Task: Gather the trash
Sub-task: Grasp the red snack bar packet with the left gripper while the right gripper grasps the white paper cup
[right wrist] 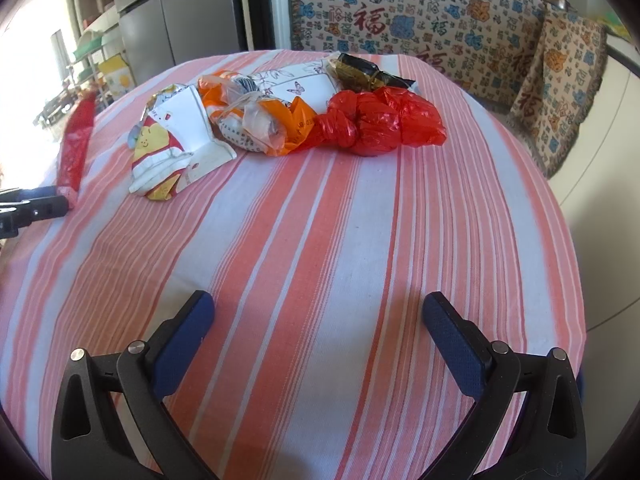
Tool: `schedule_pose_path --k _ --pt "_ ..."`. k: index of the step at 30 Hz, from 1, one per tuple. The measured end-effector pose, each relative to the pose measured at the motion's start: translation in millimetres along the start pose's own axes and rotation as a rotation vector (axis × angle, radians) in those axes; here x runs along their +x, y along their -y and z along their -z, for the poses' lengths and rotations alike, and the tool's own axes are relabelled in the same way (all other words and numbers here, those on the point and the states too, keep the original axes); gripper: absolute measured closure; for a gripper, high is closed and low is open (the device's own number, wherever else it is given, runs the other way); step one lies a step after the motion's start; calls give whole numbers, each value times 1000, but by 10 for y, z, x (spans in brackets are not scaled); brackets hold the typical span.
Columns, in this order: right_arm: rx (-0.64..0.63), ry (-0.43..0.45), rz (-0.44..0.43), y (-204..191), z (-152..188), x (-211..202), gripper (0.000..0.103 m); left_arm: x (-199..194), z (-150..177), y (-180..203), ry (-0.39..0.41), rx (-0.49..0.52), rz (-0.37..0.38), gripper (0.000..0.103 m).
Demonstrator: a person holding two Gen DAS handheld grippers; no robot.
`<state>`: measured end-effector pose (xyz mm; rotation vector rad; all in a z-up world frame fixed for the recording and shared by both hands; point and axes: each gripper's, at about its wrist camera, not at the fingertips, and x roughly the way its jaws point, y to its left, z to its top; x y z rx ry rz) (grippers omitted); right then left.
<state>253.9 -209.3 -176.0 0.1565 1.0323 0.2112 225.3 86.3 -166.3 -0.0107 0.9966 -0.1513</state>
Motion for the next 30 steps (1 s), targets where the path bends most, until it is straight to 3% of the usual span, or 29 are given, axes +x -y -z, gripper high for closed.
schedule_pose_path --k 8,9,12,14,17,20,22,23,24,30 --pt "32 -3 22 -21 1 -26 1 166 -77 67 55 52 -57 31" --pt "49 1 9 -68 -13 -46 3 189 -77 69 75 58 -62 26" --pt "29 60 -76 -423 -138 -149 14 192 -72 17 81 38 -42 26" --pt "-1 101 -88 -700 -276 -166 14 198 -75 35 82 42 -49 25" --pt "-15 83 -126 -988 -515 16 22 198 -73 30 83 41 -50 25" --pt "-30 58 -97 -1133 -707 245 31 202 -88 42 84 35 -48 25" --pt "-48 35 -80 -1150 -764 370 34 199 -86 48 83 36 -55 24" --pt "-61 28 -59 -1135 -767 400 48 200 -87 49 83 37 -56 24" --pt "-67 29 -66 -1101 -748 382 53 199 -84 46 83 36 -55 24" --pt "-131 -14 -145 -770 -327 -9 53 198 -80 42 84 36 -55 24"
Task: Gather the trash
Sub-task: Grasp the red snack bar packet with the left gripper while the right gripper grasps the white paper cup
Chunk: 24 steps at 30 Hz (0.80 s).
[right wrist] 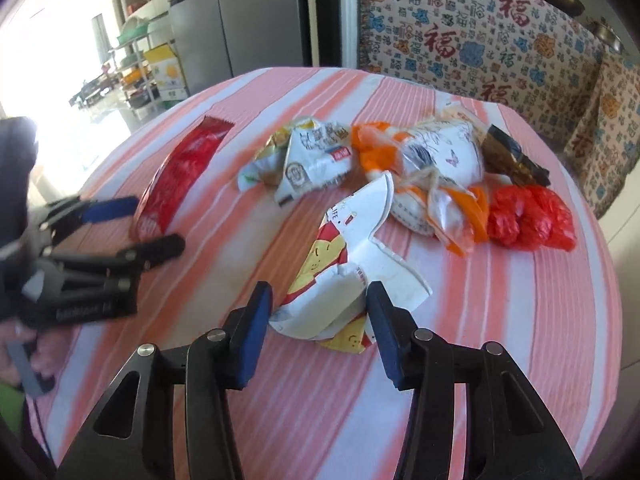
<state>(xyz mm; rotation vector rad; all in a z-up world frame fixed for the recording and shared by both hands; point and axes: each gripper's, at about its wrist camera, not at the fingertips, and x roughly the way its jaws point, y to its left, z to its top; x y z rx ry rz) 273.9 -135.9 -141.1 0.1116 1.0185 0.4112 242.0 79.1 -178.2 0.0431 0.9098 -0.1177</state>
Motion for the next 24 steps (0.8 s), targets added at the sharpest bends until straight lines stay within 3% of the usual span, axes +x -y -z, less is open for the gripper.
schedule_pose_path --k 5,9,12,18,24 --pt "-11 -58 -2 252 391 -243 51 -9 -3 -19 2 -4 10 25" --pt "49 -43 -6 378 525 -455 41 -64 -6 -84 -2 -26 63 25" --pt "91 -16 -12 344 497 -569 40 -110 -31 -94 -6 -40 96 25" --pt "-38 -3 47 -127 259 -456 39 -152 -171 -12 -11 14 44 25" --pt "80 -5 80 40 145 -268 39 -84 -321 -121 -41 -22 23 26"
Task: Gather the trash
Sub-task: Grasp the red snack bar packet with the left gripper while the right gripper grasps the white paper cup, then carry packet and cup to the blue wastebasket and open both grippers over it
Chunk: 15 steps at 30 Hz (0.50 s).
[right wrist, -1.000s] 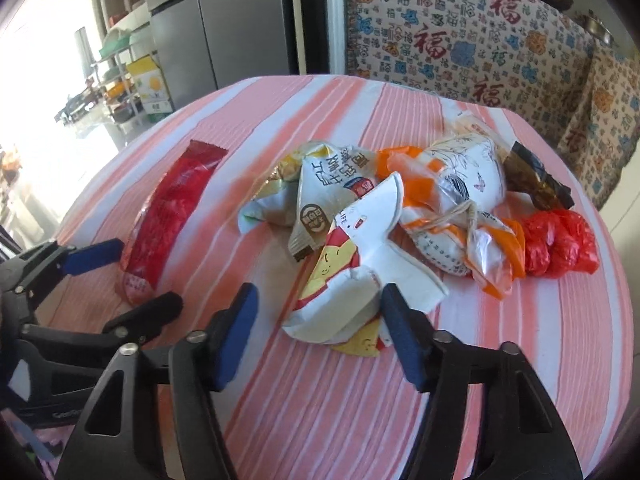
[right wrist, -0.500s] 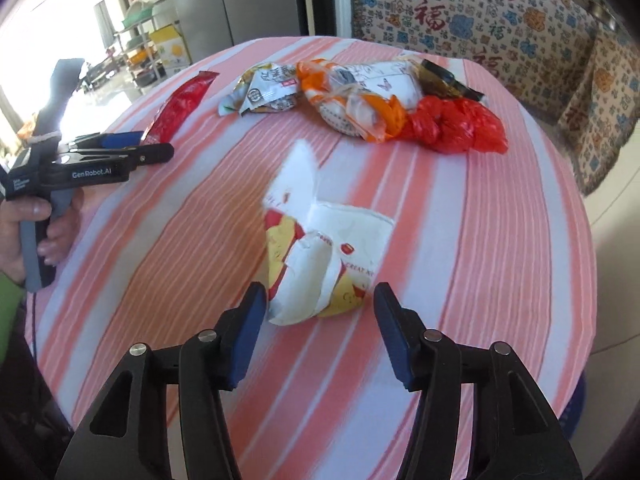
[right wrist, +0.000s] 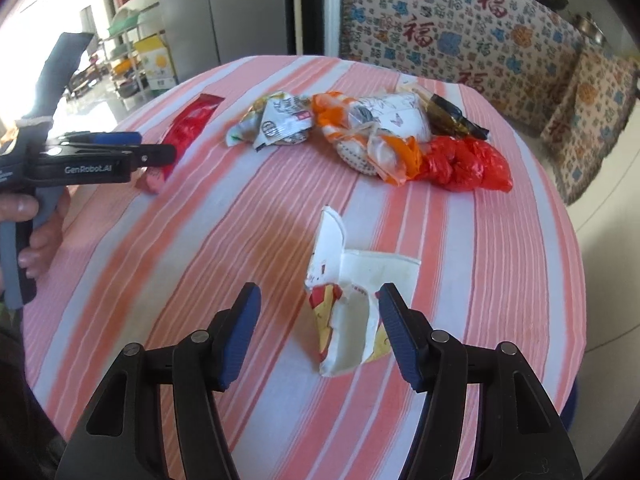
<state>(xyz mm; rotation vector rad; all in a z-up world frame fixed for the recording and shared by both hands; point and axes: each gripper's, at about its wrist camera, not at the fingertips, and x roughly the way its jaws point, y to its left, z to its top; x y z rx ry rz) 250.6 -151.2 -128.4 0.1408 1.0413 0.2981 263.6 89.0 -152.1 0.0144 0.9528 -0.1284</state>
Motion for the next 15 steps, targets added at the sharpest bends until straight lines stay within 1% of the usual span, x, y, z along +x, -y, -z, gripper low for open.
schedule_pose_path --k 1,2,3,4,5,9,12,15 --pt "16 -2 -9 28 -9 13 39 35 -20 -9 -12 -3 0 27" --pt "25 -7 -19 46 -9 18 44 53 -29 -10 -17 0 -3 31" --pt "28 -15 -29 57 -11 21 68 73 -34 -2 -27 8 -6 44" --pt "30 -20 -31 66 -8 14 85 92 -34 13 -39 14 -2 71" --pt "40 -9 -25 89 2 -31 96 105 -28 24 -54 16 13 84" --pt "81 31 -78 232 48 -273 97 -29 30 53 -20 1 13 89" --pt "119 52 -129 387 92 -429 97 -205 102 99 7 -21 62 90" --pt "161 70 -175 562 147 -560 97 -383 170 269 24 -8 106 91"
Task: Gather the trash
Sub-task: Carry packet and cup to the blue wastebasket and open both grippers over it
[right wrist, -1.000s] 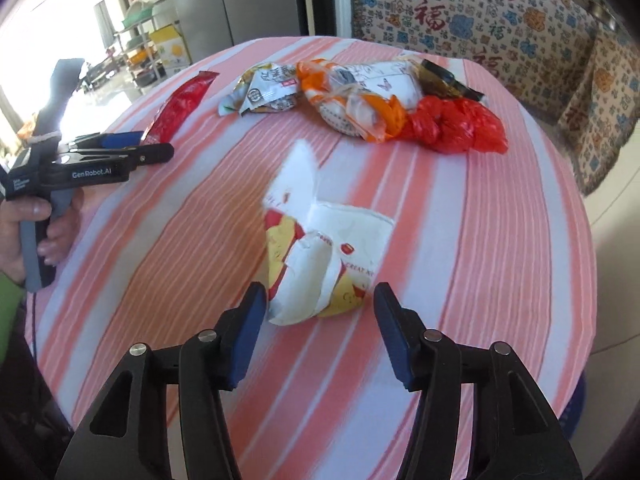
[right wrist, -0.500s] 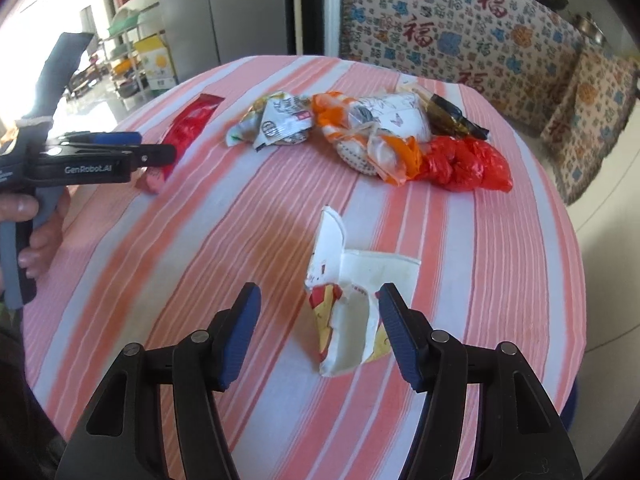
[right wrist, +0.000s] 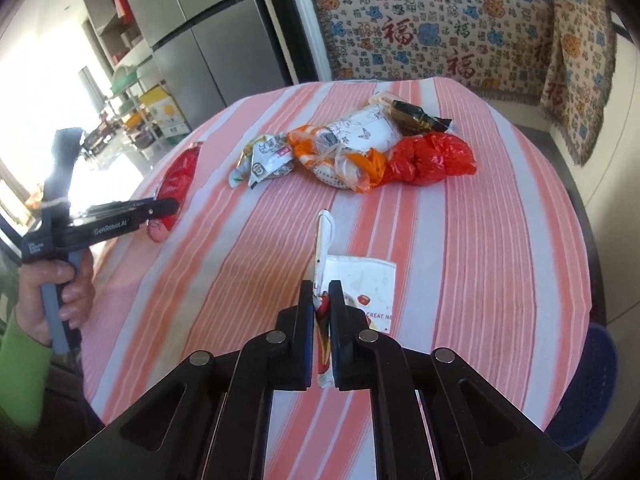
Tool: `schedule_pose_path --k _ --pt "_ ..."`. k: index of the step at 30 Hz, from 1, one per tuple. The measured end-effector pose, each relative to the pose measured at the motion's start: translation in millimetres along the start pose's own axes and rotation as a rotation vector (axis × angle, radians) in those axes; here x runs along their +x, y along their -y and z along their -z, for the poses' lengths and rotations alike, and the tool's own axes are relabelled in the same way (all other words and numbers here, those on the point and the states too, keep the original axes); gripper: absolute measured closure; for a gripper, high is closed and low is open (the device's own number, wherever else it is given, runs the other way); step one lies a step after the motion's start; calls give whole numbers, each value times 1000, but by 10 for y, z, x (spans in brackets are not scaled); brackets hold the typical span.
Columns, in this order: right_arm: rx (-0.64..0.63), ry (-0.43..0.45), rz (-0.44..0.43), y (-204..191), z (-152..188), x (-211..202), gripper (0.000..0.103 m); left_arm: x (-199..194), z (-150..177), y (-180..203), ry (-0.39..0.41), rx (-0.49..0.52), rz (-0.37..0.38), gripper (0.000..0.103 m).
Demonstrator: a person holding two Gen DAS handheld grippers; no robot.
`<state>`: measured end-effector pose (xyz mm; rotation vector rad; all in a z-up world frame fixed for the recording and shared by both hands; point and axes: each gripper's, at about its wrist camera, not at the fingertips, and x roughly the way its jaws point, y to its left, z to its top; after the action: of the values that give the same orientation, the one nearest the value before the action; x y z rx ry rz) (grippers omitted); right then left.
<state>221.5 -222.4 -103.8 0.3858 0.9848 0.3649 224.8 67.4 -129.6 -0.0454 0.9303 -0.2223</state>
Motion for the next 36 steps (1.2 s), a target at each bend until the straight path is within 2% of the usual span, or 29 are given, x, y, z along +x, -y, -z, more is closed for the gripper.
schedule_pose_path --k 3,8,14,19,27,31,36 --pt "41 20 -23 170 26 -160 97 -126 53 339 12 49 42 91" --pt "79 62 6 493 60 -497 97 -217 40 1031 21 118 126 91" --pt "120 107 107 1083 164 -1019 97 -152 6 1947 9 209 229 92" --pt "202 118 224 1781 373 -1380 97 59 10 2870 -30 293 322 92" --pt "351 80 353 2877 750 -1621 97 479 95 4130 -93 377 446 92" --pt "428 60 376 3315 913 -1656 97 776 163 4566 -127 398 473 92" --pt "509 47 385 3695 1065 -1639 97 1175 239 4911 -183 396 486 92"
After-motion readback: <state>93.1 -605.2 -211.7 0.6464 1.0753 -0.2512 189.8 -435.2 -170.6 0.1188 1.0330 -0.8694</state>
